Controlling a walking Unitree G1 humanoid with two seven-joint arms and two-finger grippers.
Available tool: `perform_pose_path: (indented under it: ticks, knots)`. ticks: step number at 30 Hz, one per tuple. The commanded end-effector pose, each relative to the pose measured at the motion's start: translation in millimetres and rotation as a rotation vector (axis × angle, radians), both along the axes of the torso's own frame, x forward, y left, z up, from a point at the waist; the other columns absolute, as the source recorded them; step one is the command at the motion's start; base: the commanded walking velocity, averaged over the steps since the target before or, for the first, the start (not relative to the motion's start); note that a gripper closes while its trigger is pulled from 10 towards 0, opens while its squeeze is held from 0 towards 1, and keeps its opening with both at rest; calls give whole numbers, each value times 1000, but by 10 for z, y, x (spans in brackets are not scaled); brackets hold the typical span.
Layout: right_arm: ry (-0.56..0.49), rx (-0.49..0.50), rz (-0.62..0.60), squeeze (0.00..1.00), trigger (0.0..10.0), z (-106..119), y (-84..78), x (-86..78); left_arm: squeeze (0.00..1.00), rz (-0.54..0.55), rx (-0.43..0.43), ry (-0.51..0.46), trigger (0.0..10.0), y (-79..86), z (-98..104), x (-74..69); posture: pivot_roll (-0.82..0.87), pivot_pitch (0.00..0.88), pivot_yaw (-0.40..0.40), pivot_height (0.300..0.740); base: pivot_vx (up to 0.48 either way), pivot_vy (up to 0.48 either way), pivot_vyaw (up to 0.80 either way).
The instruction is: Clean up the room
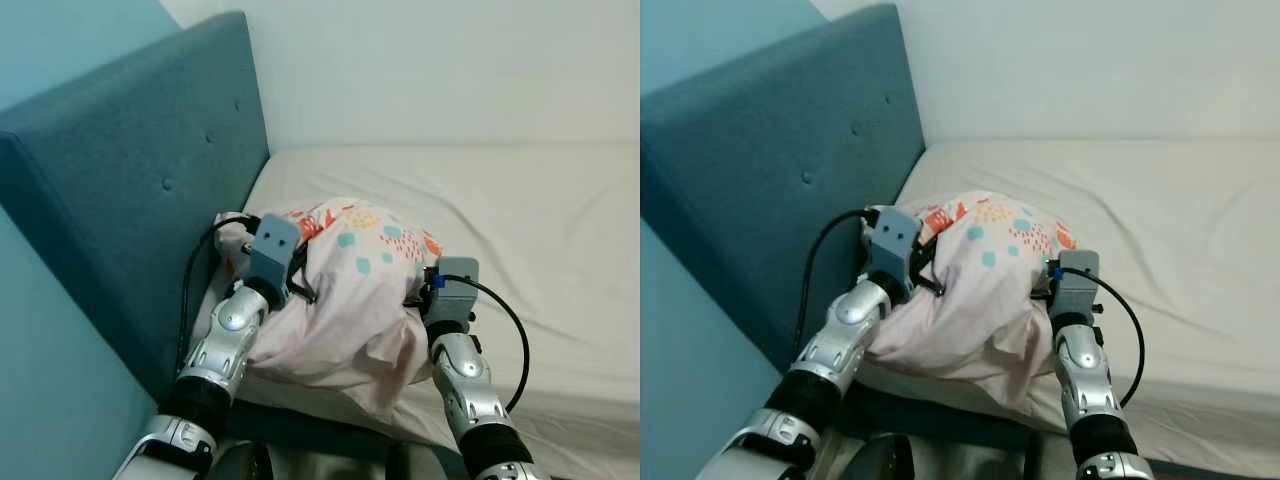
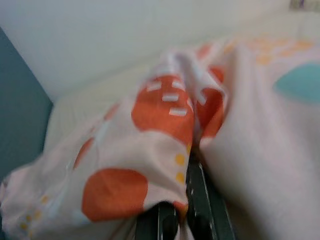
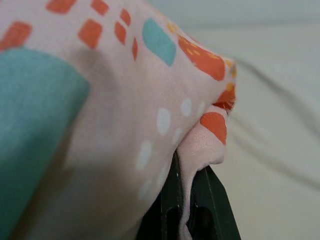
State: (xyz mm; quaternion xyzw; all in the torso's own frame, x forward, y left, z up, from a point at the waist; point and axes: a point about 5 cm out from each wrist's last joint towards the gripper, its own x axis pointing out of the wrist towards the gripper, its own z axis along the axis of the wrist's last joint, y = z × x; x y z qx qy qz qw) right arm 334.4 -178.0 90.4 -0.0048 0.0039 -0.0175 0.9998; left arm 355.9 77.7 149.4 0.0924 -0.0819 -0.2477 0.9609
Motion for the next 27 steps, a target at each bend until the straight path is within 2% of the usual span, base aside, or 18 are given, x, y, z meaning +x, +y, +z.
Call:
perform_pose_path:
  ticks: [1, 2, 4, 7, 8, 9, 11, 13, 14, 16, 18, 20, 22, 23, 24, 25, 26, 27]
  knots:
    - [22, 18, -15, 0, 10000, -38, 41, 37, 0, -4, 69, -52, 10000, 24, 99, 92, 38, 184, 51, 607, 0, 0, 0]
    - [44, 19, -30, 0, 10000, -56, 30, 70, 0, 27, 117, -73, 10000, 71, 156, 170, 37, 200, 48, 607, 0, 0, 0]
    - [62, 21, -38, 0, 10000, -57, 34, 110, 0, 56, 145, -99, 10000, 114, 236, 236, 36, 205, 46, 607, 0, 0, 0]
    - [62, 21, -38, 0, 10000, -57, 34, 110, 0, 56, 145, -99, 10000, 114, 236, 236, 36, 205, 46, 607, 0, 0, 0]
    - [77, 19, -32, 0, 10000, -27, 68, 172, 0, 102, 190, -147, 10000, 160, 377, 316, 42, 222, 33, 607, 0, 0, 0]
    - [92, 11, 16, 0, 10000, 55, 213, 280, 0, 188, 235, -236, 10000, 291, 681, 434, 54, 232, 13, 607, 0, 0, 0]
    - [92, 11, 16, 0, 10000, 55, 213, 280, 0, 188, 235, -236, 10000, 291, 681, 434, 54, 232, 13, 607, 0, 0, 0]
    - [99, -18, 124, 0, 10000, 236, 536, 431, 0, 338, 313, -394, 10000, 584, 1215, 548, 60, 227, -17, 607, 0, 0, 0]
    - [99, -18, 124, 0, 10000, 236, 536, 431, 0, 338, 313, -394, 10000, 584, 1215, 548, 60, 227, -17, 607, 0, 0, 0]
    - [82, -33, 210, 0, 10000, 363, 806, 487, 0, 435, 374, -499, 10000, 834, 1521, 551, 63, 223, -30, 607, 0, 0, 0]
    - [82, -33, 210, 0, 10000, 363, 806, 487, 0, 435, 374, -499, 10000, 834, 1521, 551, 63, 223, -30, 607, 0, 0, 0]
    - [66, -65, 329, 0, 10000, 404, 1130, 457, 0, 536, 463, -630, 10000, 1098, 1780, 491, 73, 225, -53, 607, 0, 0, 0]
    - [66, -65, 329, 0, 10000, 404, 1130, 457, 0, 536, 463, -630, 10000, 1098, 1780, 491, 73, 225, -53, 607, 0, 0, 0]
    - [70, -90, 398, 0, 10000, 364, 1297, 400, 0, 570, 521, -702, 10000, 1207, 1873, 440, 82, 226, -64, 607, 0, 0, 0]
    - [70, -90, 398, 0, 10000, 364, 1297, 400, 0, 570, 521, -702, 10000, 1207, 1873, 440, 82, 226, -64, 607, 0, 0, 0]
    - [114, -117, 469, 0, 10000, 234, 1454, 300, 0, 547, 583, -702, 10000, 1284, 1776, 410, 88, 228, -70, 607, 0, 0, 0]
    - [114, -117, 469, 0, 10000, 234, 1454, 300, 0, 547, 583, -702, 10000, 1284, 1776, 410, 88, 228, -70, 607, 0, 0, 0]
    - [175, -146, 515, 0, 10000, 83, 1541, 204, 0, 506, 628, -662, 10000, 1331, 1583, 391, 88, 230, -69, 607, 0, 0, 0]
